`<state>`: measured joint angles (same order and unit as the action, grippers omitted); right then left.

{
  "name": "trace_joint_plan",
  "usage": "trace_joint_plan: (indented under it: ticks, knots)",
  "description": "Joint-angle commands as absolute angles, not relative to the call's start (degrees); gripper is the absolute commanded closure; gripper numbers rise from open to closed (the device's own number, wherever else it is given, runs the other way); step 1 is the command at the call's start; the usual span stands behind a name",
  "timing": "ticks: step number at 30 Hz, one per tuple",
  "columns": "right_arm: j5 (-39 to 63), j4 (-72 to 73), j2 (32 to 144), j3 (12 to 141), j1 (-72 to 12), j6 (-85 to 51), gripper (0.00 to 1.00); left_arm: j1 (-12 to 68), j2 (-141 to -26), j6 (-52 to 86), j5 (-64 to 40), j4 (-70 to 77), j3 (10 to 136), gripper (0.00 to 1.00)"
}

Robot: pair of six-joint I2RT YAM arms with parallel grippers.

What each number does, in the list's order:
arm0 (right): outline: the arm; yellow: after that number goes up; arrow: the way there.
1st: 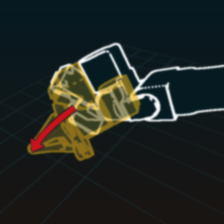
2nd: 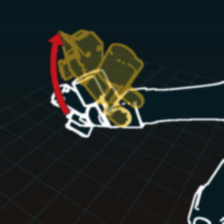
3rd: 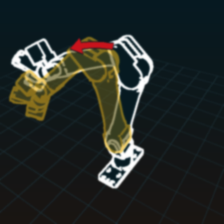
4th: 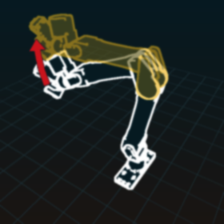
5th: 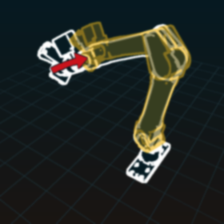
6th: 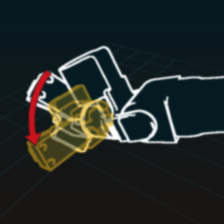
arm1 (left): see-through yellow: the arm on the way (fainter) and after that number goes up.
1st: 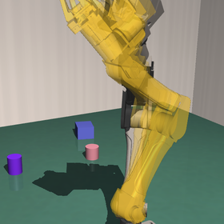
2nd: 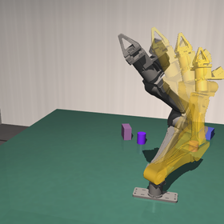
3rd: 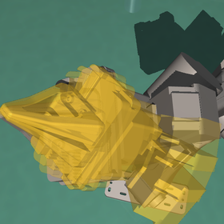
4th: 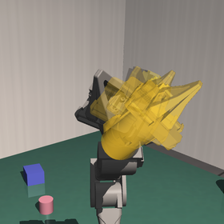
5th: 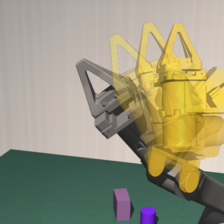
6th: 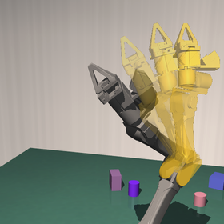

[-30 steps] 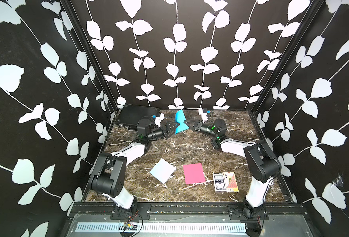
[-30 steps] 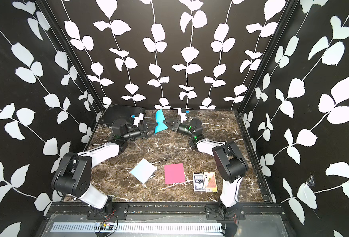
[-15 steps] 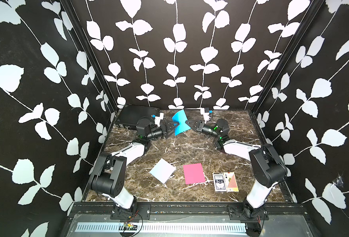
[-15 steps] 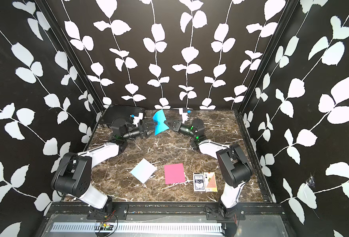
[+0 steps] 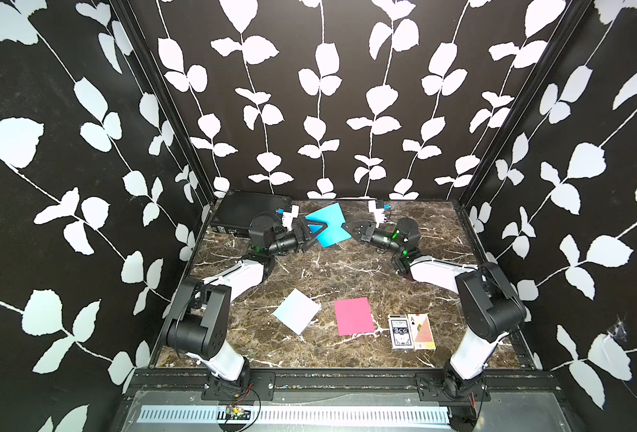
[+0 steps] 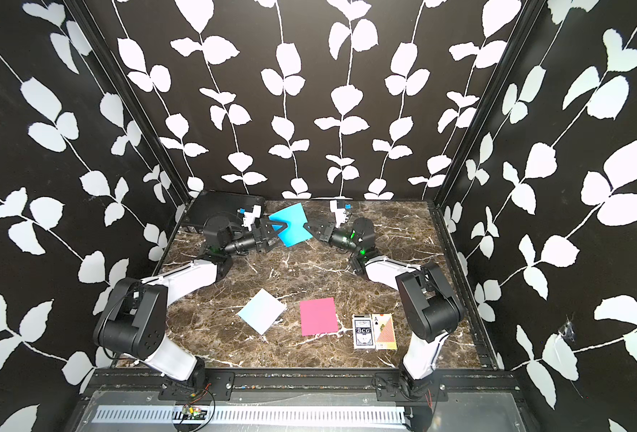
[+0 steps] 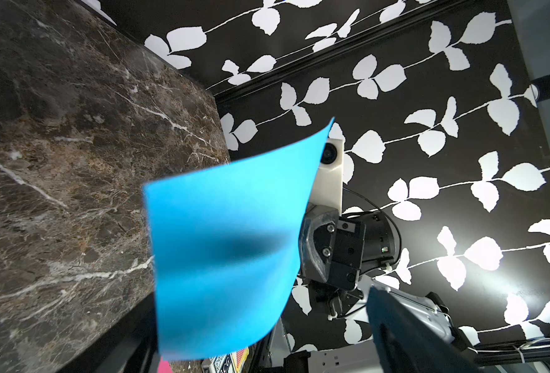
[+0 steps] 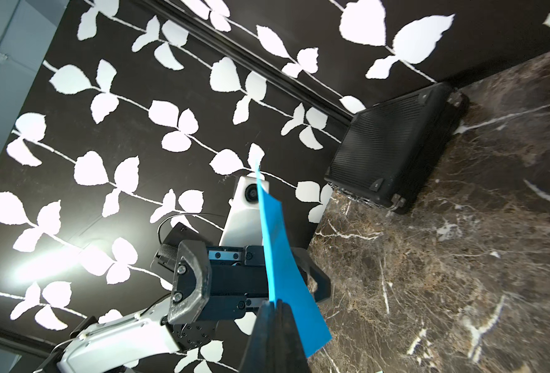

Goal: Fold the square paper along the opposite sides
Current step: Pick up the paper from the center of the board.

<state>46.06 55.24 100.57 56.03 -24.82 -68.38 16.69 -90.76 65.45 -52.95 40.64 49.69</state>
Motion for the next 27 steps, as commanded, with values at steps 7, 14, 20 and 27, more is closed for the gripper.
trace_joint_plan:
  ticks: [7,14,20,27]
  knots:
    - [47.1,55.9,98.8,54.9,-24.7,-67.6,1.00,16.8,-89.9,64.1,-53.8,43.0,49.5,0.14]
    - [47.0,46.7,96.2,55.7,-23.3,-63.4,1.00,16.7,-89.4,63.5,-53.7,42.7,49.4,0.27]
    - [48.4,38.7,94.0,58.9,-22.6,-59.8,1.00,16.8,-89.0,62.4,-53.4,41.3,49.4,0.27]
    - [49.2,38.7,93.6,58.7,-22.8,-61.0,1.00,16.7,-89.6,62.6,-53.6,41.5,49.9,0.31]
